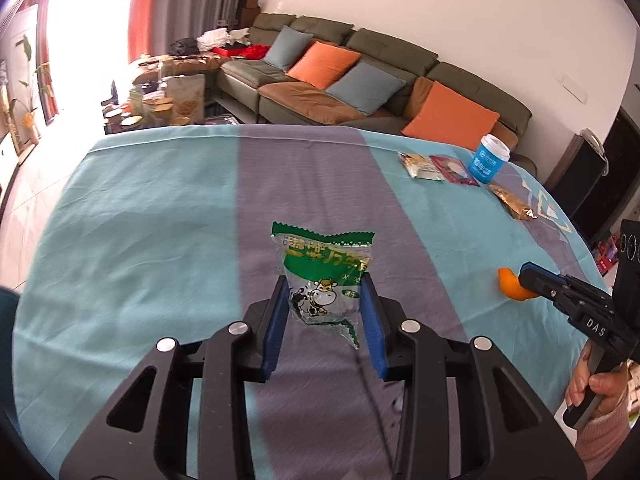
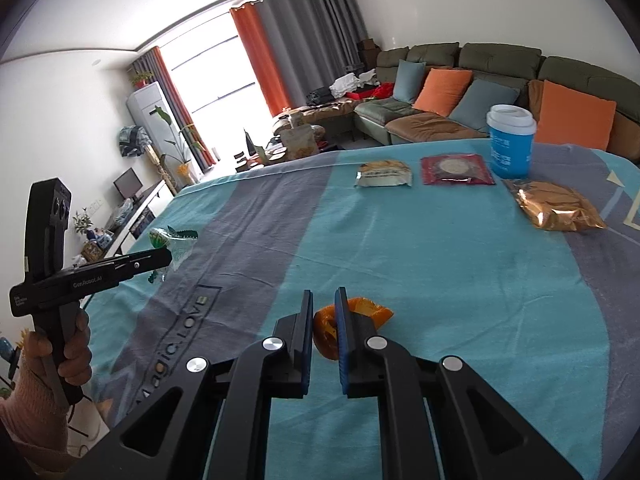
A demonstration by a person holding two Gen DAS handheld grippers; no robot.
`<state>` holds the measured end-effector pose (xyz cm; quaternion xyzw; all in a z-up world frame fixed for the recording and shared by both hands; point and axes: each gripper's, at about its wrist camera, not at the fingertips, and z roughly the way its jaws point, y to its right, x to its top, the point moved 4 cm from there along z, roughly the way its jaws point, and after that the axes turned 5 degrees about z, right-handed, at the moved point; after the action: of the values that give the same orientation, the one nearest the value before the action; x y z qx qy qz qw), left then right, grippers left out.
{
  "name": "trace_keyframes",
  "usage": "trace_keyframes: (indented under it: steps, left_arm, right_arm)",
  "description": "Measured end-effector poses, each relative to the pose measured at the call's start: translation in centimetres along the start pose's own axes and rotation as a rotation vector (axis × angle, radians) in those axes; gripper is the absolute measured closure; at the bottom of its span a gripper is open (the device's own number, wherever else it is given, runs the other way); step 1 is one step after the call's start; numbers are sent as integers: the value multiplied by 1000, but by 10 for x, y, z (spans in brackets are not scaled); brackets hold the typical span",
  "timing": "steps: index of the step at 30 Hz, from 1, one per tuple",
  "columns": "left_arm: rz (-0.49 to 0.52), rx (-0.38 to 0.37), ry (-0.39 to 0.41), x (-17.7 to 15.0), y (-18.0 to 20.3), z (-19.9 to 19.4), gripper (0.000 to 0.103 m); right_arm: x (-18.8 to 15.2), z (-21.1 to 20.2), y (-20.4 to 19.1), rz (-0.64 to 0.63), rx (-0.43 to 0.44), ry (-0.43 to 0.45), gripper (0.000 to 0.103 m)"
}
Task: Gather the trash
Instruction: 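Grasp the orange peel with the right gripper while the left grasps the green snack bag, then carry the orange peel and green snack bag over the teal bin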
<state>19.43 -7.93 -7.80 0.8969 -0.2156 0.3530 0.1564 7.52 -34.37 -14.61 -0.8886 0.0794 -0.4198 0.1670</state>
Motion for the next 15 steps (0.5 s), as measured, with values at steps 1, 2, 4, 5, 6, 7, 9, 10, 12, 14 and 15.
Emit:
trace_keyframes:
  steps: [1,2,4,5,6,7,9,10,12,14,15]
  left_arm:
    - [-6,2,4,-2,-4,-4,68]
    - [-18,7,10,-5,-9,-11,68]
    - [-31,20,24,-9,-18,-22,68]
    - [-38,22,28,-12,-21,-28,68]
    - [-44,29,32,-14,-24,-32,68]
    - [-44,37,34,-16,-27,-36,68]
    - [-48,56,38,-21,-33,-45,68]
    - [-52,61,39,-23,-36,-50,68]
    - [-58,76,47,-27,-41,-58,68]
    - [-68,80,52,-30,-45,-64,68]
    - [-73,86,55,-33,-48,-68,68]
  right_arm:
    - [0,-1,-4,3,17,-1,94]
    - [0,-1,-8,2,30,1,94]
    - [1,-2,-18,-9,58,4,94]
    - [2,-2,-23,-14,73,6,94]
    - [2,-2,-28,-19,89,6,94]
    - [3,0,-36,-27,114,5,94]
    - [3,2,-49,-44,143,1,94]
    - [3,4,-56,-52,158,-2,94]
    - [2,7,-68,-67,184,-9,94]
    - [2,12,-81,-82,216,-17,94]
    - [1,14,-88,-88,231,-21,94]
